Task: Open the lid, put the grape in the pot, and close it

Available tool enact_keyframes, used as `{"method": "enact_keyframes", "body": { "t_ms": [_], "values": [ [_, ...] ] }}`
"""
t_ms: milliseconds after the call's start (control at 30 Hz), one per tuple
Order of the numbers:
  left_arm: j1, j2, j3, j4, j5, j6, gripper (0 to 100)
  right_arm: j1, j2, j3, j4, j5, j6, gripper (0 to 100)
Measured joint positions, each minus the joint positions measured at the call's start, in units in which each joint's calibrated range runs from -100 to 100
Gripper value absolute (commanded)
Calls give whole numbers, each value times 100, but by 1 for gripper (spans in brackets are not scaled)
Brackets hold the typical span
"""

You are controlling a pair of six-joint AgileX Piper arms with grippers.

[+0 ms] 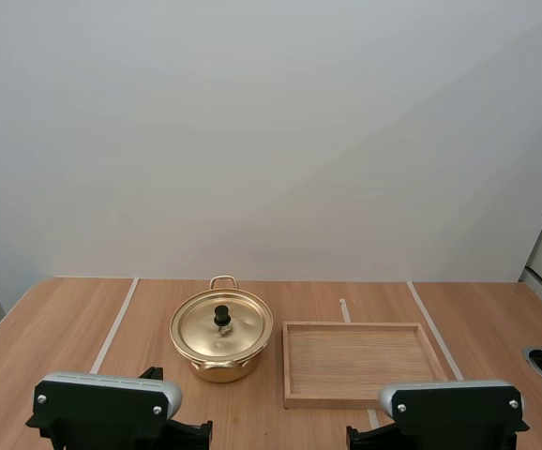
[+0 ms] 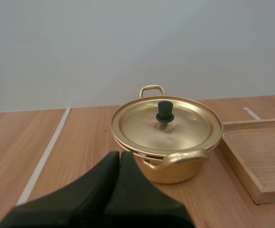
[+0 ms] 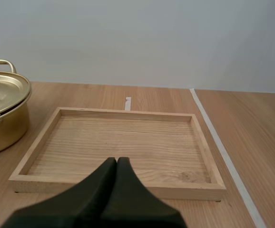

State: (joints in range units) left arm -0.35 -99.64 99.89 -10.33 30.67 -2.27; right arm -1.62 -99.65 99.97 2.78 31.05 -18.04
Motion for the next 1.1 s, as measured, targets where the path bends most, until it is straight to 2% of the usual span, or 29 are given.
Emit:
{"method": "enact_keyframes", "body": {
  "t_ms": [1100],
  "values": [
    [0, 0, 0, 0, -62, 0, 2, -29, 0, 0, 0, 0, 0, 0]
  ]
}}
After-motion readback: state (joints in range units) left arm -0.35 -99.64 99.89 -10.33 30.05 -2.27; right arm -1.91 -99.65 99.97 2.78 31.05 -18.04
